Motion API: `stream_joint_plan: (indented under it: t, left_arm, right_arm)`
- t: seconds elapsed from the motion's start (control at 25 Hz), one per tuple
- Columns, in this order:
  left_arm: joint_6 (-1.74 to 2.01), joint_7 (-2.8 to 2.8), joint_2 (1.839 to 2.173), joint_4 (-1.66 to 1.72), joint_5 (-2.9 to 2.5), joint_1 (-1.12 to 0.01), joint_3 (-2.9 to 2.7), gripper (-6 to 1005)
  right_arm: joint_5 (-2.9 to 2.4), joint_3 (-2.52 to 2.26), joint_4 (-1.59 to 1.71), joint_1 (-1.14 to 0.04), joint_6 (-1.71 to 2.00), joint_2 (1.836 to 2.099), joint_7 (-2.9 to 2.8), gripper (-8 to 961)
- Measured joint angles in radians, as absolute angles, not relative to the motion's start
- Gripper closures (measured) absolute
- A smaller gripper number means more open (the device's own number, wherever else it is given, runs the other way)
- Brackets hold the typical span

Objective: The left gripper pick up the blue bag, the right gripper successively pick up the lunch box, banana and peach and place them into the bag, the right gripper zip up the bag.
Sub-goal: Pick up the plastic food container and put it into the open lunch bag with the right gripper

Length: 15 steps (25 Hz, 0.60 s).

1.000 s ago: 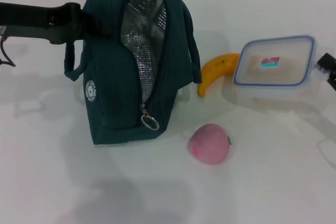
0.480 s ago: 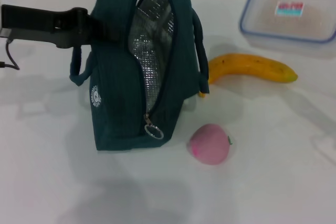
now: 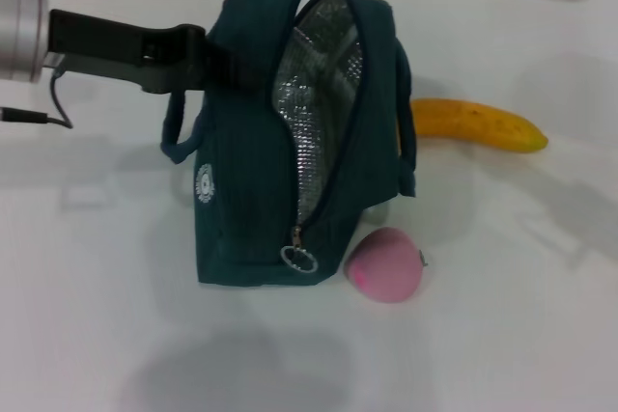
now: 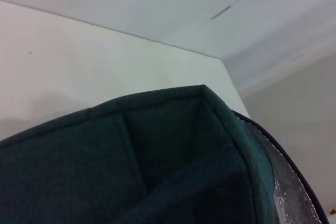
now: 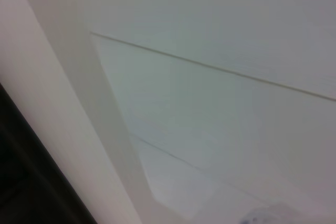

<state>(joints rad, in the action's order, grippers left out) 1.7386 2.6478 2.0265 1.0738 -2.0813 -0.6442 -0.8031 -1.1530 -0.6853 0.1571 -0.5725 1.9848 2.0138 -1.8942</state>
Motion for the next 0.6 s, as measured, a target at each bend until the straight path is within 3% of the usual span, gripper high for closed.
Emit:
stream_joint_plan:
  t: [0.6]
  left_arm:
    - [1.684,2.599,2.033,1.017,-2.076,-0.675,-0.801,967]
  right_arm:
    - [-1.160,-0.895,0.151,-0.615,1.738,2.020,-1.930,861]
